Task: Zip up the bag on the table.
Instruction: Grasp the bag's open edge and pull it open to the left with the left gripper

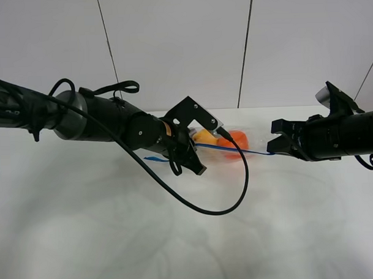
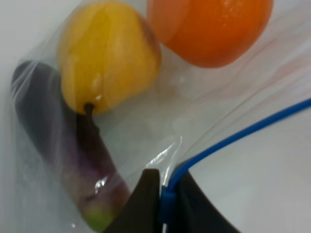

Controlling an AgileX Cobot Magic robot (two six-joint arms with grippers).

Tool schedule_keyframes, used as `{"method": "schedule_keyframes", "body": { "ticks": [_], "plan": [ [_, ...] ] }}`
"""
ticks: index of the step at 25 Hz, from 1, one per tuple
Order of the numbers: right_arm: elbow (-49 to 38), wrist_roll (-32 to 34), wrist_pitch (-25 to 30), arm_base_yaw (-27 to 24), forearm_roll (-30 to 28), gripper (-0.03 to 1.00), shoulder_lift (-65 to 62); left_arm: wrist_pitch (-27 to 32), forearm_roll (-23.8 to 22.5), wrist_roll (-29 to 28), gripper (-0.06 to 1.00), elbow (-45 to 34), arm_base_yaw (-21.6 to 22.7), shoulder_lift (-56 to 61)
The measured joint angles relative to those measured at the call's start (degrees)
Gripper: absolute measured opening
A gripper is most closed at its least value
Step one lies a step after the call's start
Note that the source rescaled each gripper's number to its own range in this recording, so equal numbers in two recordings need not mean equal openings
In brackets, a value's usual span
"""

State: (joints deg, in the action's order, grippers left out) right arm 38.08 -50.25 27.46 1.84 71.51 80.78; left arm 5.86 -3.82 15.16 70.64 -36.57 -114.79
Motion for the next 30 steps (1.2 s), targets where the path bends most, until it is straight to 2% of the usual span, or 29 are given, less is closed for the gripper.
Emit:
{"method": "schedule_keyframes", "body": {
  "ticks": [30],
  "plan": [
    [0.0,0.0,1.1,0.0,0.4,0.0,0.0,3.1,0.5,2.4,0.0,0.0,7.6,0.0]
  ]
}}
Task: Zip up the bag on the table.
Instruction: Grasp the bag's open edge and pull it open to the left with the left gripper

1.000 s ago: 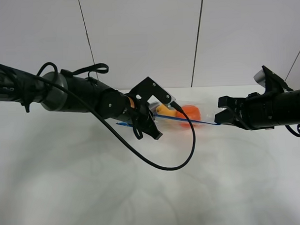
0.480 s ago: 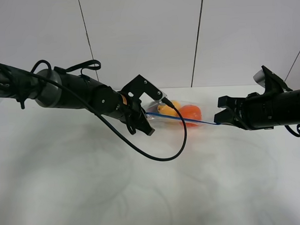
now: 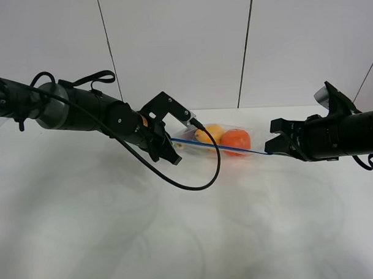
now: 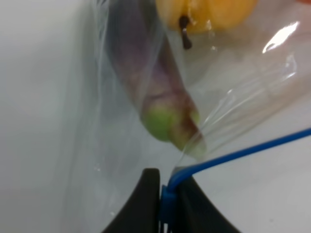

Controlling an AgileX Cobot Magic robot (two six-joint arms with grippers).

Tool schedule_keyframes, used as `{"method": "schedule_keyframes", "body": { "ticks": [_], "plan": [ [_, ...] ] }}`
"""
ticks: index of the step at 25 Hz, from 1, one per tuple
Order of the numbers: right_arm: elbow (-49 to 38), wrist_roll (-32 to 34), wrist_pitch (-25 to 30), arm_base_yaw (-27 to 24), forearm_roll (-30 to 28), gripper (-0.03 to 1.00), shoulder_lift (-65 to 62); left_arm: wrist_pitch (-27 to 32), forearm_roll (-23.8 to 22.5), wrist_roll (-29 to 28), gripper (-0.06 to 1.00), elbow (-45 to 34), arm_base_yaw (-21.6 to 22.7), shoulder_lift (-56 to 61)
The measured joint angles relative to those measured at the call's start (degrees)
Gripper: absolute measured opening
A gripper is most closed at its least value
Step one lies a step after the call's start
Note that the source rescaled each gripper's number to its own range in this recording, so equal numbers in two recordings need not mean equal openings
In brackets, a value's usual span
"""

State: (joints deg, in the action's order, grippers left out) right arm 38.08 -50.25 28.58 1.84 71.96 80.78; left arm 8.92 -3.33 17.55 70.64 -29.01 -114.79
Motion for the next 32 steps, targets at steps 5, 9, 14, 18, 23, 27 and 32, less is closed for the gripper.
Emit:
{"method": "schedule_keyframes", "body": {
  "ticks": [5,9,14,18,23,27,32],
  "plan": [
    [0.0,0.0,0.2,0.0,0.0,0.0,0.0,0.9,-0.1,0.2,0.0,0.0,0.8,0.0],
    [0.0,0.0,0.2,0.1,-0.1,0.0,0.0,1.3,-0.1,0.2,0.0,0.0,1.0,0.0],
    [0.0,0.0,0.2,0.1,-0.2,0.0,0.0,1.4,-0.2,1.4,0.0,0.0,1.3,0.0],
    [0.0,0.0,0.2,0.1,-0.2,0.0,0.0,1.4,-0.2,1.5,0.0,0.0,2.0,0.0],
    [0.0,0.0,0.2,0.2,0.0,0.0,0.0,1.5,-0.1,1.6,0.0,0.0,2.9,0.0],
    [0.0,0.0,0.2,0.2,0.0,0.0,0.0,1.8,-0.2,1.6,0.0,0.0,3.3,0.0],
    [0.0,0.0,0.2,0.2,-0.2,0.0,0.0,2.3,-0.2,1.7,0.0,0.0,4.1,0.0]
  ]
}}
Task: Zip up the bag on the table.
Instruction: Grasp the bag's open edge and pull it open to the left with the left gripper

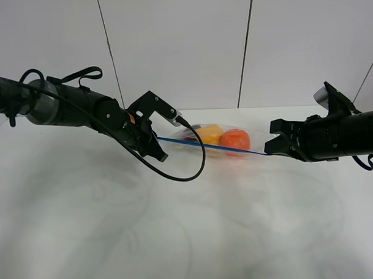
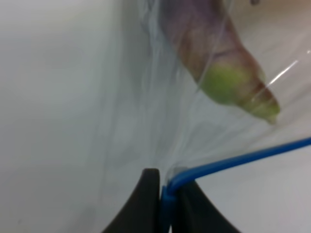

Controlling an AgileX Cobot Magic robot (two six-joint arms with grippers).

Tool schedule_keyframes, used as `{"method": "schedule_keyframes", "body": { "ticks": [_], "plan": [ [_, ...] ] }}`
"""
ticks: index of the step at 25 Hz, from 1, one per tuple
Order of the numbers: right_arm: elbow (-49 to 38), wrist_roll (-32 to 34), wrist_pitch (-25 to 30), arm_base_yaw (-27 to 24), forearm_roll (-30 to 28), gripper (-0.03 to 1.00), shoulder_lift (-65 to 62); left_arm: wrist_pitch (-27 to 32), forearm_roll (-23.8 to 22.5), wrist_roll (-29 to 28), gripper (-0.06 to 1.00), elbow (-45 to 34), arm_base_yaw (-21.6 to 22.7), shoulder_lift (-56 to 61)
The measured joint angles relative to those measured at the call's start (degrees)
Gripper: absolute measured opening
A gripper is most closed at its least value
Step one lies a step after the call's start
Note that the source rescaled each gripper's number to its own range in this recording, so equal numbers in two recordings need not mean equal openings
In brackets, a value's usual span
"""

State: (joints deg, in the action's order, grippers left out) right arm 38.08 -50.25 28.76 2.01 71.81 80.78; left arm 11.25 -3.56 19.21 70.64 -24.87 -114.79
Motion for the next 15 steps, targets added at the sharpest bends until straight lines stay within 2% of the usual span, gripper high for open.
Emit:
{"method": "schedule_keyframes", "body": {
  "ticks": [15],
  "plan": [
    [0.0,0.0,-0.1,0.0,-0.2,0.0,0.0,1.6,-0.7,0.0,0.0,0.0,1.3,0.0]
  ]
}}
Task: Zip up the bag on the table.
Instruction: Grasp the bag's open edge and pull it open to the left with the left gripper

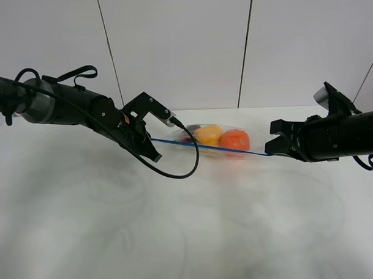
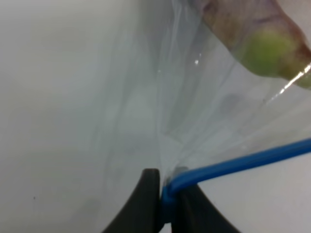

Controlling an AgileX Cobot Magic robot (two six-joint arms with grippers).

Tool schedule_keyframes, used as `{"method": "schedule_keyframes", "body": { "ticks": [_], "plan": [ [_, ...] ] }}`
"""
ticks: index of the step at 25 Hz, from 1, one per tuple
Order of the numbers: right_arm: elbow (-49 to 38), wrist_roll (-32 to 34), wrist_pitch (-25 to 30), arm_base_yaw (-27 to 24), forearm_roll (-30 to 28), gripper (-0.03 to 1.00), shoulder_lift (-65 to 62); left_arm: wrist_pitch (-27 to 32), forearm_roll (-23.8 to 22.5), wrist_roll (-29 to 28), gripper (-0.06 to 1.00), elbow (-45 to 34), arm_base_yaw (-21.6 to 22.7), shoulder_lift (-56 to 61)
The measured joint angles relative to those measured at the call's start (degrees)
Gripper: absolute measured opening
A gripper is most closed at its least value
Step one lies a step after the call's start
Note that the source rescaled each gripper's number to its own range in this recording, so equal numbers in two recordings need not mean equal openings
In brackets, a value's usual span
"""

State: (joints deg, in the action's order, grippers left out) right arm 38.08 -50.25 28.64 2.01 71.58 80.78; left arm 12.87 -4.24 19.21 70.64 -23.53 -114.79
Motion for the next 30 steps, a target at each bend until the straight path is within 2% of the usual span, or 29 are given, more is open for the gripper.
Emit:
{"method": "schedule_keyframes", "body": {
  "ticks": [15,18,26,30],
  "plan": [
    [0.0,0.0,0.0,0.0,0.0,0.0,0.0,0.0,0.0,0.0,0.01,0.0,0.0,0.0],
    [0.0,0.0,-0.1,0.0,-0.2,0.0,0.0,0.1,0.0,0.0,0.06,0.0,0.0,0.0],
    [0.0,0.0,-1.4,-0.2,-1.5,0.0,0.0,0.5,-0.8,-0.3,0.33,0.0,0.9,0.0],
    [0.0,0.0,-1.5,-0.2,-1.6,0.0,0.0,0.5,-0.8,-0.3,0.4,0.0,0.9,0.0]
  ]
}}
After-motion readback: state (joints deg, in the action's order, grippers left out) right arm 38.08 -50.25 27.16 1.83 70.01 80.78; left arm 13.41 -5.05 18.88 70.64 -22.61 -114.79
